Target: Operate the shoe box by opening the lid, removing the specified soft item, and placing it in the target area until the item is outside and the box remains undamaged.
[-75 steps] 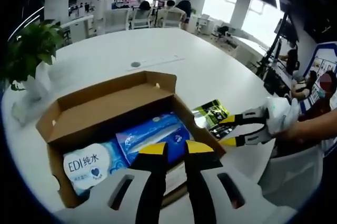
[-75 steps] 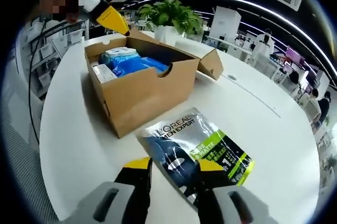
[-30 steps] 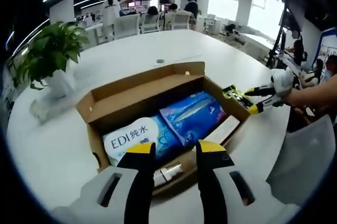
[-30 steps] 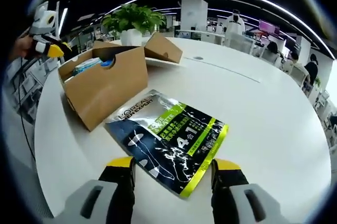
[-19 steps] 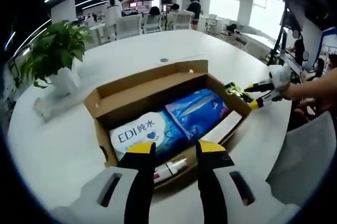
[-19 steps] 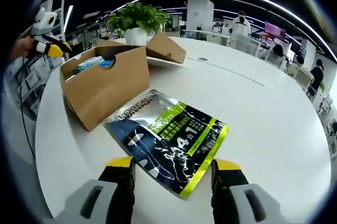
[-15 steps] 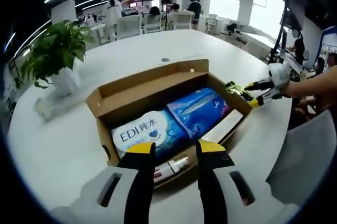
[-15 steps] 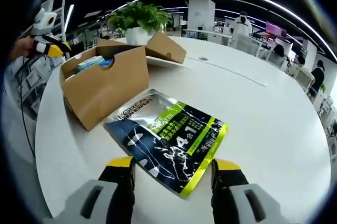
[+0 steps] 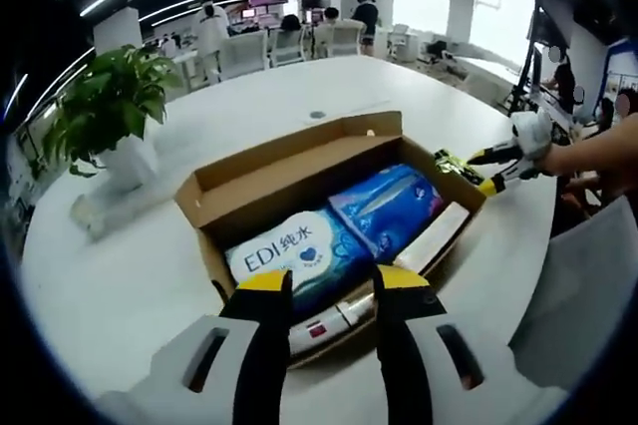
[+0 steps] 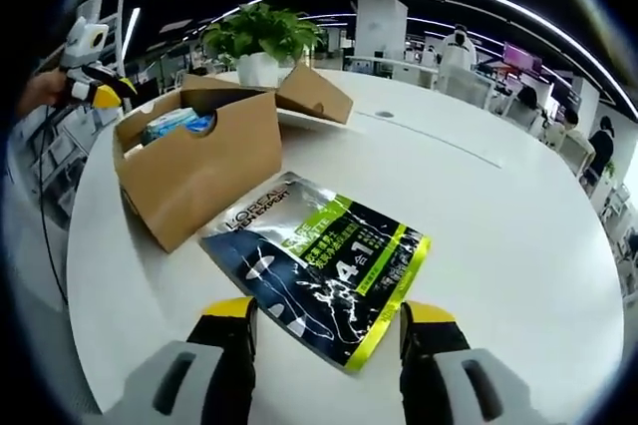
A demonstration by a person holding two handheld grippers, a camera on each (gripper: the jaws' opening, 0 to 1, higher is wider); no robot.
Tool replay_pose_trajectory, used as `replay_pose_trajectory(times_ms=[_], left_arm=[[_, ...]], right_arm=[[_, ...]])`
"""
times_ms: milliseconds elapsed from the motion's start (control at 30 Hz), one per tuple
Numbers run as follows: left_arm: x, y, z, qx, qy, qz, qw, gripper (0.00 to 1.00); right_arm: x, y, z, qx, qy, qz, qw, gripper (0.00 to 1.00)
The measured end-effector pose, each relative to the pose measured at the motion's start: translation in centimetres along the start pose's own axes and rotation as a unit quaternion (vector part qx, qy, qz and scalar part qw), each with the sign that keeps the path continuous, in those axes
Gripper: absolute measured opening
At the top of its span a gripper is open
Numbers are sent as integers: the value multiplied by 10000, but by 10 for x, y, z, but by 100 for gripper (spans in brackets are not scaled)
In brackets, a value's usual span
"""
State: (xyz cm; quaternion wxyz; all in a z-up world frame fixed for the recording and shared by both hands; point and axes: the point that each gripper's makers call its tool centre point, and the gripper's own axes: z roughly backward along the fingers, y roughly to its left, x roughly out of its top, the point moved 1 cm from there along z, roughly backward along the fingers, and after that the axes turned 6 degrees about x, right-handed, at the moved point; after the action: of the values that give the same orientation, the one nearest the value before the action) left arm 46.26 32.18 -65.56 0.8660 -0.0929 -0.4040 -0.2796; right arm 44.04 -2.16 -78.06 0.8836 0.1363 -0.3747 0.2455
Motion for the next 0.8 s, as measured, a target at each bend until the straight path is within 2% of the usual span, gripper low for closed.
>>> replay_pose_trajectory(times_ms=[467, 800], left_arm=[[3, 15, 0, -62, 84, -470, 9988, 38], [10, 18, -2, -342, 212, -953, 9946, 42]], right_arm=[[17, 10, 18, 46, -108, 235, 9997, 59], [48, 29, 26, 407, -296, 367, 9981, 60]])
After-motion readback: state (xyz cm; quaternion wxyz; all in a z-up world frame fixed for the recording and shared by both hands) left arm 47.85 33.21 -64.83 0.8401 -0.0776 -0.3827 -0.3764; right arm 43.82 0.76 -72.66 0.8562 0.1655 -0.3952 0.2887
